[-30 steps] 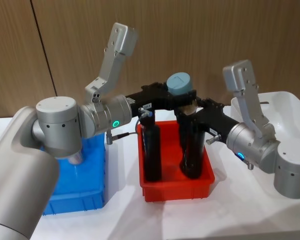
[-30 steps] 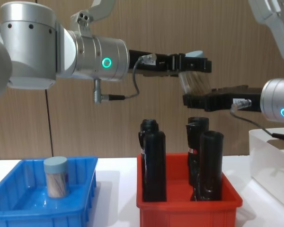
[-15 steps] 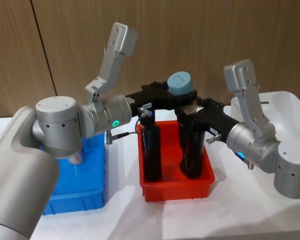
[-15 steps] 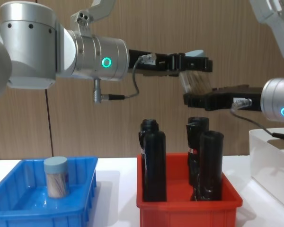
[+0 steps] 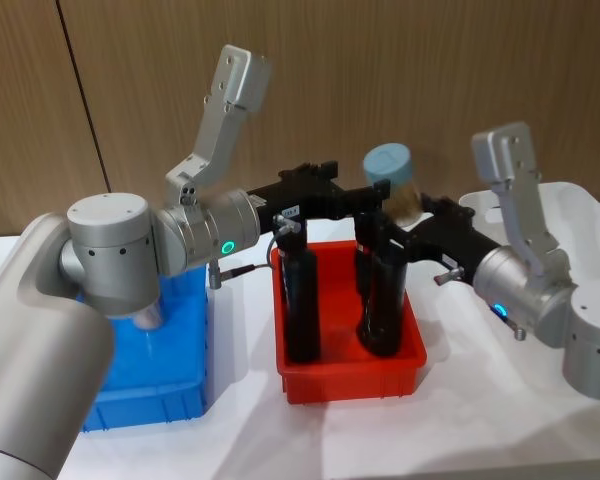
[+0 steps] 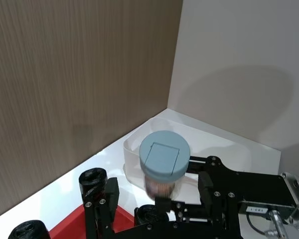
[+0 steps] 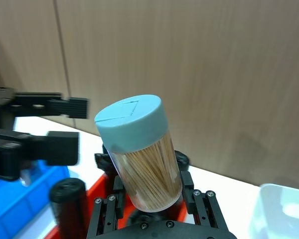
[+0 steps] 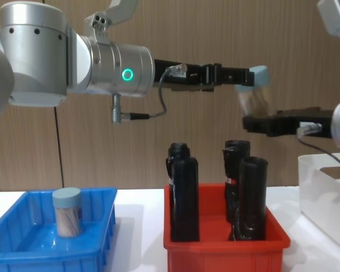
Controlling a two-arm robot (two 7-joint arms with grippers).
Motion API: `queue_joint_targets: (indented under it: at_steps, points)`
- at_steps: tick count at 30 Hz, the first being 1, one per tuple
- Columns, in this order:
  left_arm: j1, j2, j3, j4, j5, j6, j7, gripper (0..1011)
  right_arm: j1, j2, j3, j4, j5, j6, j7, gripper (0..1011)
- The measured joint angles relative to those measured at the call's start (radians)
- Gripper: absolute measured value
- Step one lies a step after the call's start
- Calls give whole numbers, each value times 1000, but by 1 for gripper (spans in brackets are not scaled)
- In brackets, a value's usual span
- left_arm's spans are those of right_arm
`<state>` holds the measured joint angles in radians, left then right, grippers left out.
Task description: Pick the cotton swabs from the blue box and place them into the white box.
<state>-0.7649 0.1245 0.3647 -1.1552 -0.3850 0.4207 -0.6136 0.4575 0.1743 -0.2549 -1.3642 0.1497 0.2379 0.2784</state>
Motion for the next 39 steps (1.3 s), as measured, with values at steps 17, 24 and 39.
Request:
queue_joint_targets:
  at_steps: [17,24,39]
  points:
    - [0,0,0,0,0,0,1,1003,-4,43,63,41,18,-7,-102,668]
    - [0,0,0,0,0,0,1,1003,-3,64,94,61,20,-12,-146,668]
    - [0,0,0,0,0,0,1,1003,-4,100,150,117,35,8,-214,668]
